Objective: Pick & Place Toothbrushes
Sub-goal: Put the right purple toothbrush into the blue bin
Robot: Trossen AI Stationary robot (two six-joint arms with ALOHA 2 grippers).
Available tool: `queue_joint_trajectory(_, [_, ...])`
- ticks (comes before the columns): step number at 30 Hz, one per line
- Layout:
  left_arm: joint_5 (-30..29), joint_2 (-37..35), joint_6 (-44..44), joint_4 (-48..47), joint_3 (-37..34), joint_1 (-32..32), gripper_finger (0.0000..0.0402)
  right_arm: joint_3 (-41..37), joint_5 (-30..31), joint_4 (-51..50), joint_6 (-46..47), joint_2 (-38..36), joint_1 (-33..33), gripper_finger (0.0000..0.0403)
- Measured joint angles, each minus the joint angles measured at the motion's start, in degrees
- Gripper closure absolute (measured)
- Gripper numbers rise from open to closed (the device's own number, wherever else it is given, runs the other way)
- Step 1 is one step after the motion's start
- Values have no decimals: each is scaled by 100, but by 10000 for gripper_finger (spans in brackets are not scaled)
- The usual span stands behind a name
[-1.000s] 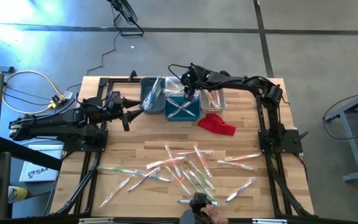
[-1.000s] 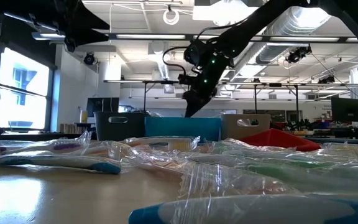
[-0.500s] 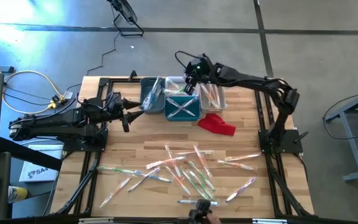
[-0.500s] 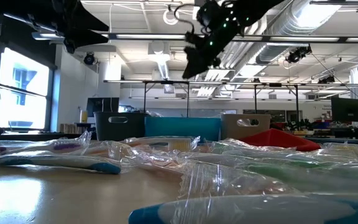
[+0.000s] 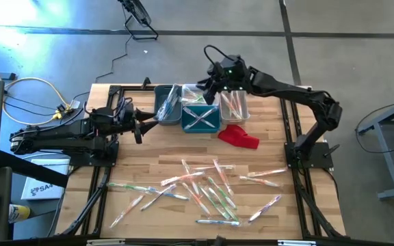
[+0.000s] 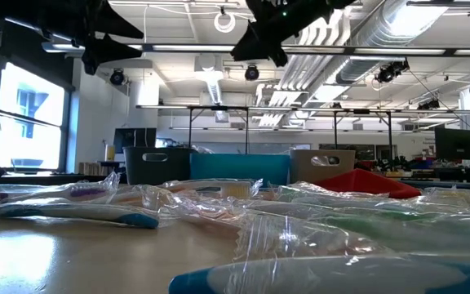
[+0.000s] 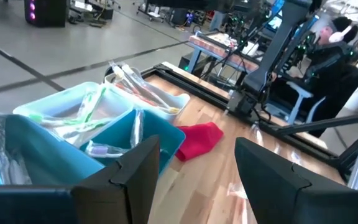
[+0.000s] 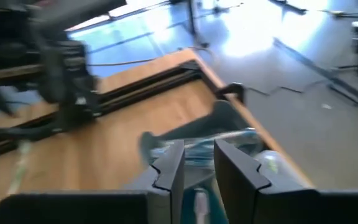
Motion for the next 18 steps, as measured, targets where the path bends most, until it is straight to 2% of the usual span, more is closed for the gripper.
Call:
queue_joint_trajectory(5, [0,0,-120,0,0,0,196,0,-403,-28,0,-17,216,326])
queue_joint_trajectory(11, [0,0,-120,0,0,0,196,0,-405,-46,-303,-14,581,326])
queue_joint_trajectory(18, [0,0,-120,-24,0,0,196,0,426,-370,-606,-202,990,342])
